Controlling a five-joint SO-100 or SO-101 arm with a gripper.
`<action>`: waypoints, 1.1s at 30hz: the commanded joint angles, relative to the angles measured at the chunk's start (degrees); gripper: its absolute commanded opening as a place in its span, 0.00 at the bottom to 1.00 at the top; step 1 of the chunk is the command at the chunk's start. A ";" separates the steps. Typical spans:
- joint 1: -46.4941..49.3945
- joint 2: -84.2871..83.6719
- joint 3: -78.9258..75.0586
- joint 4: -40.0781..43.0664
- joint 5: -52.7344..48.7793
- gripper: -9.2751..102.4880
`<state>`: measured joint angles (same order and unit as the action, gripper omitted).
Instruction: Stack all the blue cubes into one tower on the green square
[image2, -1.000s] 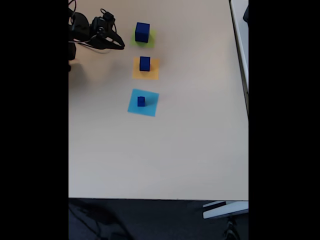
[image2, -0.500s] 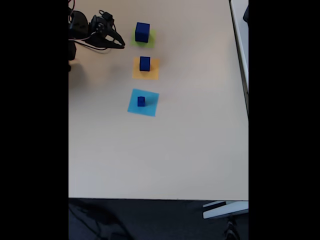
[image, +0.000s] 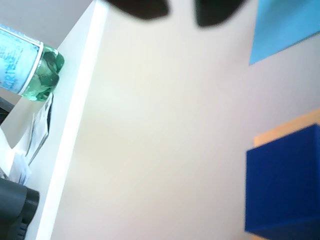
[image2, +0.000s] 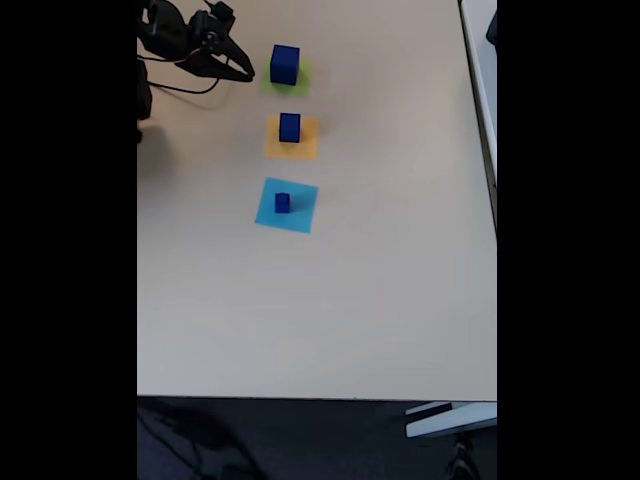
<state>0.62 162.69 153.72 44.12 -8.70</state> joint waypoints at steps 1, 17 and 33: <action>-0.88 -6.50 -9.23 2.20 2.90 0.08; -1.23 -26.72 -31.64 14.94 6.77 0.08; 2.37 -42.01 -50.10 24.70 10.63 0.08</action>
<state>2.02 121.29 109.16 67.41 2.64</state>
